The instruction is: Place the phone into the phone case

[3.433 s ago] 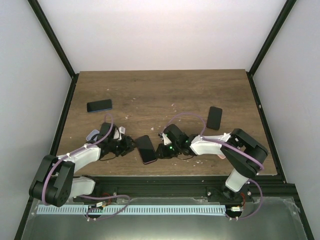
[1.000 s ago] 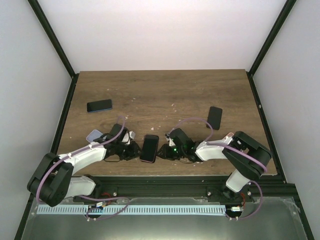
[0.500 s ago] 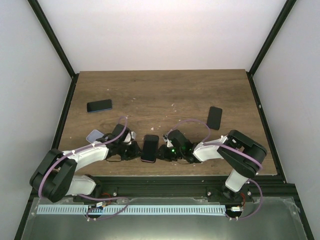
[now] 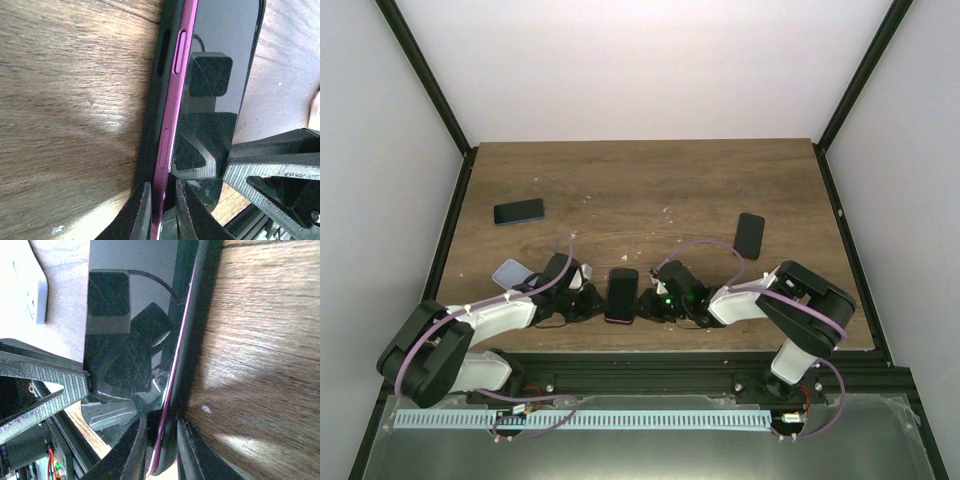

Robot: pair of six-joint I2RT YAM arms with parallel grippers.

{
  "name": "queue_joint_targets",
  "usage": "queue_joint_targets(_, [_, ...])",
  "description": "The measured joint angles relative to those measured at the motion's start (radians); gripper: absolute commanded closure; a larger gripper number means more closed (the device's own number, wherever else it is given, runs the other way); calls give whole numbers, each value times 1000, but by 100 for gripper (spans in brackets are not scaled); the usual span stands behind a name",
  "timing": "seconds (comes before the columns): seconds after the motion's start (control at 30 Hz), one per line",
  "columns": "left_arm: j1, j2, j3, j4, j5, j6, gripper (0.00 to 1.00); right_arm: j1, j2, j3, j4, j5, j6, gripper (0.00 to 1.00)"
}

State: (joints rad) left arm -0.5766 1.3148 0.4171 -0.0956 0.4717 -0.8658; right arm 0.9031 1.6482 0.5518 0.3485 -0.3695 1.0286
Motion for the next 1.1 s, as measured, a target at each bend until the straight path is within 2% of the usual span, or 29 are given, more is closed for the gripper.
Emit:
queue_joint_targets(0.23, [0,0,-51,117,9,-35,92,0,-3,-28,44,24,19,86])
queue_joint_targets(0.5, [-10,1,-55,139,-1,-63,93,0,-10,-31,45,34,32,85])
queue_joint_targets(0.8, [-13,19,-73,198,2,-82,92,3,-3,-31,42,65,54,94])
queue_joint_targets(0.93, [-16,16,-80,214,-1,-95,87,3,-1,-32,44,72,66,94])
queue_joint_targets(1.1, [-39,-4,-61,167,-44,-98,76,6,-16,-31,29,87,50,83])
